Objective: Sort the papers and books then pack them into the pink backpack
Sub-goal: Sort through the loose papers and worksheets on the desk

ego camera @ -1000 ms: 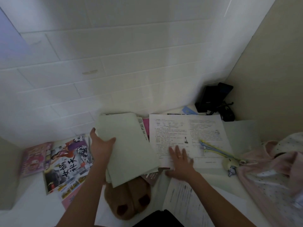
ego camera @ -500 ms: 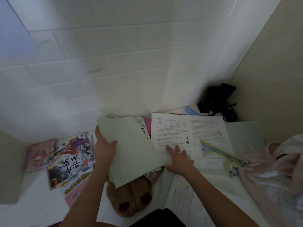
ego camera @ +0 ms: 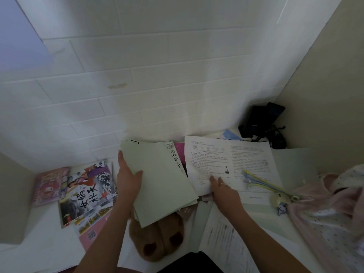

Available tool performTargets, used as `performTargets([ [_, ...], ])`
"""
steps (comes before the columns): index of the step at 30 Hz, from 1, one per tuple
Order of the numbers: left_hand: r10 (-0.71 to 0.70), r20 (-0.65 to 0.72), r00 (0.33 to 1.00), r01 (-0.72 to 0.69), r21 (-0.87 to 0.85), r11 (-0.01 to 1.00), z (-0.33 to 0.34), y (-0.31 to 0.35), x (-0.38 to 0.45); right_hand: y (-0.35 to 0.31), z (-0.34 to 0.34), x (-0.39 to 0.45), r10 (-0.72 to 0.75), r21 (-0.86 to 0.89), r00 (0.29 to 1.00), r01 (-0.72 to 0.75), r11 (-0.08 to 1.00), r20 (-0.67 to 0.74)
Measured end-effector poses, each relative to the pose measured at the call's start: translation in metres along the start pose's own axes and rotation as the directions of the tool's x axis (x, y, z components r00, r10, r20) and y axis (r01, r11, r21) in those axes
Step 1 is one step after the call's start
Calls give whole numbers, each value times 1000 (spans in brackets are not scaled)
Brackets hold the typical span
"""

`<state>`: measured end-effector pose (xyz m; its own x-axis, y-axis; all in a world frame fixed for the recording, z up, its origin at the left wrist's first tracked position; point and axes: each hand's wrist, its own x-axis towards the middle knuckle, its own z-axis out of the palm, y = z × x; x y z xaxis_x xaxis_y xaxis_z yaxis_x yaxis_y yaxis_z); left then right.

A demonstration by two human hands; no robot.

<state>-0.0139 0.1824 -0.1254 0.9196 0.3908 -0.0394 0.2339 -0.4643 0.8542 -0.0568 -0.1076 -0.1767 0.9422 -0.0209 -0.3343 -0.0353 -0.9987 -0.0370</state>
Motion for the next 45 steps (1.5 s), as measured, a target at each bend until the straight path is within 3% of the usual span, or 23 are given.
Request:
performTargets([
  [3, -1, 0, 1000, 1, 1, 1000, -1, 1, 0, 10, -5, -2, 82, -13, 989, -85, 996, -125],
  [7, 56, -13, 998, -56, 23, 998, 0, 2, -2, 16, -25, 1, 284, 287, 918, -203, 936, -277],
  [10, 85, 59, 995, -87, 29, 996, 5, 6, -2, 0, -53, 2, 226, 510, 875, 27, 860, -429],
  [13, 30, 172, 985, -47, 96, 994, 14, 11, -3, -37, -77, 1, 69, 543, 875, 234, 807, -479],
  [16, -18, 295, 955, -15, 111, 994, 18, 18, -9, -71, -89, 0, -106, 653, 962, 251, 714, -253],
  [18, -2, 355, 935, -32, 91, 995, 20, 20, -15, -84, -91, -6, -247, 810, 966, 209, 548, -82],
  [20, -110, 302, 947, 143, -91, 985, 24, 16, -16, -89, -88, -15, -276, 938, 961, 77, 339, 21],
  [22, -275, 326, 904, 384, -342, 857, 26, 15, -16, -89, -82, -19, -243, 990, 962, -100, 102, 122],
  [24, -331, 357, 874, 483, -557, 675, 25, 16, -15, -88, -75, -22, -136, 958, 956, -272, -86, 259],
  [27, -254, 388, 886, 460, -660, 594, 23, 14, -11, -84, -60, -27, 50, 923, 928, -359, -140, 368],
  [30, -284, 476, 833, 510, -459, 727, 28, 10, -12, -85, -48, -30, 51, 901, 910, -398, -171, 411],
  [32, -308, 403, 862, 461, -370, 806, 35, 2, -11, -84, -44, -29, 90, 904, 907, -392, -170, 410],
  [35, -321, 330, 888, 437, -387, 812, 38, 1, -14, -79, -39, -25, 231, 946, 917, -313, -88, 325],
  [37, -339, 311, 888, 444, -390, 806, 40, 0, -13, -72, -36, -25, 385, 961, 901, -257, 98, 202],
  [39, -344, 302, 889, 446, -400, 801, 42, -3, -11, -62, -34, -25, 458, 889, 888, -181, 421, -36],
  [41, -343, 304, 889, 446, -402, 799, 43, -4, -10, -61, -36, -26, 329, 745, 918, -57, 665, -223],
  [42, -345, 303, 889, 447, -400, 800, 43, -5, -10, -66, -38, -26, 216, 734, 952, 11, 679, -215],
  [45, -342, 302, 890, 443, -393, 806, 42, -5, -9, -89, -33, -23, -127, 727, 992, 70, 683, 24],
])
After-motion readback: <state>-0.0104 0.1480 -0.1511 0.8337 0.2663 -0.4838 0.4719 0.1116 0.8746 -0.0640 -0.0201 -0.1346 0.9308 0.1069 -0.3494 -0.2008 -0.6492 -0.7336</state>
